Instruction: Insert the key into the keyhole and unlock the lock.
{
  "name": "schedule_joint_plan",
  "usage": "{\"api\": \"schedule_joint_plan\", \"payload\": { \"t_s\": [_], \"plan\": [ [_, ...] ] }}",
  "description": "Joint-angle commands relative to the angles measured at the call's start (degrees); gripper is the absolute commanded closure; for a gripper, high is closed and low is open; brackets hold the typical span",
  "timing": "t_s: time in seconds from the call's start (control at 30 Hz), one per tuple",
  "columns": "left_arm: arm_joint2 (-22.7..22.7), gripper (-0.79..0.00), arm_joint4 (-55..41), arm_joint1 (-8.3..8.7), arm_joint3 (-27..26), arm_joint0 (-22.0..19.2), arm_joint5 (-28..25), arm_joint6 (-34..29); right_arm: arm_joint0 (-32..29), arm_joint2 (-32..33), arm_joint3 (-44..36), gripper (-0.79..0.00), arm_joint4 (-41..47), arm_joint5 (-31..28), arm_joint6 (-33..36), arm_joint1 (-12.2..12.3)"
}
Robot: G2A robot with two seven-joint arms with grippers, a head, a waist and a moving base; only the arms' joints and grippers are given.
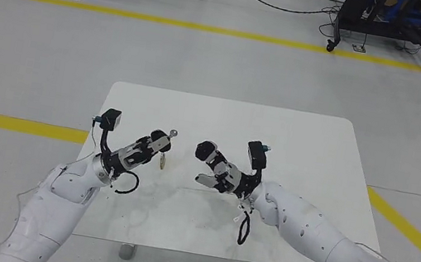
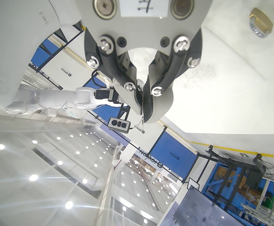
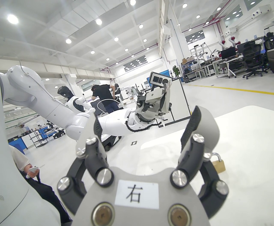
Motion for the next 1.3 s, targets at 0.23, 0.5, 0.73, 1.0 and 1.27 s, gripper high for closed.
{"api": "schedule_joint_plan", "payload": {
  "t_s": [0.23, 0.5, 0.73, 1.0, 1.27],
  "plan": [
    [-1.34, 0.0, 14.39, 0.99, -6.63, 1.64, 4.59, -3.36, 2.09, 1.24, 0.63, -0.785, -6.7, 1.42, 22.71, 2.04],
    [1.09, 0.0, 20.24, 2.02, -9.43, 0.49, 1.12, -11.18, 1.39, 4.47, -2.59, -0.785, -0.96, 0.0, 38.91, 7.32],
    [4.59, 0.0, 23.66, 2.43, -10.84, -0.11, -0.02, -12.89, -1.25, 8.48, -8.14, -0.416, 3.13, 0.0, 40.78, 11.19],
    [6.84, 0.0, 23.75, 3.36, -11.61, -0.89, -0.02, -12.95, -2.04, 10.44, -10.86, -0.311, 5.36, 0.0, 44.93, 12.64],
    [8.73, 0.0, 24.45, 4.23, -11.27, -1.87, -0.02, -12.09, -2.23, 10.91, -11.49, -0.289, 7.42, 0.0, 48.15, 12.12]
  ]
}}
